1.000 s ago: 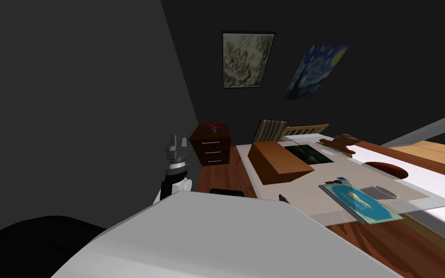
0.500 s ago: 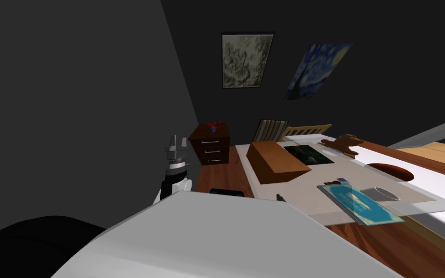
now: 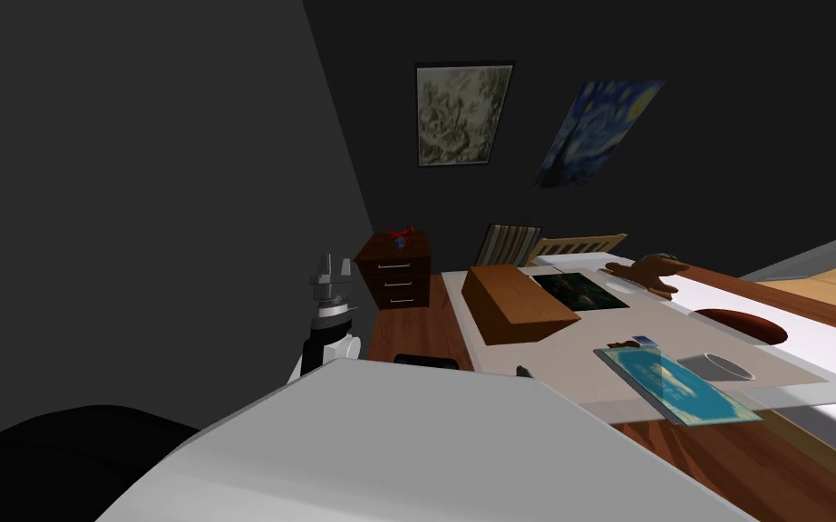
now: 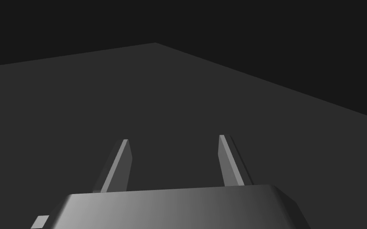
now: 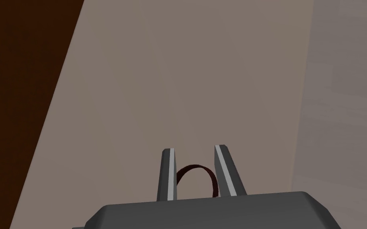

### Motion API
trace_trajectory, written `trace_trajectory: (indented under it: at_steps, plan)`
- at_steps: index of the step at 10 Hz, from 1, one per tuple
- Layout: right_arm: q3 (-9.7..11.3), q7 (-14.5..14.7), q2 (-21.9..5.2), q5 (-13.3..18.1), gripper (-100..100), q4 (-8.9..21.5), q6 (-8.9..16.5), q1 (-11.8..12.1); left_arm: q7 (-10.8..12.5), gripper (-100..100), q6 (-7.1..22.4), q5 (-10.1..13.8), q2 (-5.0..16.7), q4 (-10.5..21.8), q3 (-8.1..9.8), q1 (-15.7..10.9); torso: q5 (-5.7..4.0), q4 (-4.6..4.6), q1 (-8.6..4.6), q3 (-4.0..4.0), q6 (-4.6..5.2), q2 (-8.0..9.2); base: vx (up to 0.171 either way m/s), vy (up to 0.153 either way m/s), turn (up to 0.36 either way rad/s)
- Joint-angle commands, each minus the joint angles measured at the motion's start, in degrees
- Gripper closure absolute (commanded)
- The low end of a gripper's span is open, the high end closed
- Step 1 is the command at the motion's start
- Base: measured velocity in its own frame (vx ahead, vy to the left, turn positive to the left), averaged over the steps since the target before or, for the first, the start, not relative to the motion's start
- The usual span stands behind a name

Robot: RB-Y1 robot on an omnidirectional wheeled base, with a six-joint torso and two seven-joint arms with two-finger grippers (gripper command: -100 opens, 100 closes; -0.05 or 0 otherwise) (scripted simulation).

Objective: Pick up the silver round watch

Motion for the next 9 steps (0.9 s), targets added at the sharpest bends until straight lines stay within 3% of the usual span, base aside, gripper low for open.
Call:
trace_trajectory:
  at_steps: [1,3,4,5,7,9]
  plan:
    - [0.0,0.0,0.0,0.0,100,0.0,0.0,0.0,0.0,0,0.0,0.0,0.0,0.0,0.0,0.0,0.0,0.0,0.0,0.0,0.0,0.0,0.0,0.0,0.0]
    - [0.0,0.0,0.0,0.0,100,0.0,0.0,0.0,0.0,0,0.0,0.0,0.0,0.0,0.0,0.0,0.0,-0.03,-0.01,-0.02,0.02,-0.02,0.0,0.0,0.0]
    - [0.0,0.0,0.0,0.0,0,0.0,0.0,0.0,0.0,0,0.0,0.0,0.0,0.0,0.0,0.0,0.0,-0.03,-0.01,-0.03,0.02,-0.02,0.0,0.0,0.0]
    - [0.1,0.0,-1.5,-0.2,100,-0.3,1.9,0.5,0.0,0,0.0,0.0,0.0,0.0,0.0,0.0,-0.01,-0.03,-0.01,-0.03,0.02,-0.03,0.038,0.078,-0.104]
    - [0.1,0.0,-1.5,-0.2,100,-0.3,1.9,0.5,0.0,0,0.0,0.0,0.0,0.0,-0.01,0.0,0.04,-0.07,0.32,-0.11,0.03,-0.15,0.023,0.082,-0.041]
    - [0.4,-0.2,-3.9,-0.4,100,-0.9,4.6,1.4,0.0,0,0.0,0.0,0.0,0.0,0.0,0.0,0.06,-0.06,0.23,-0.08,0.04,-0.1,0.029,0.086,-0.079]
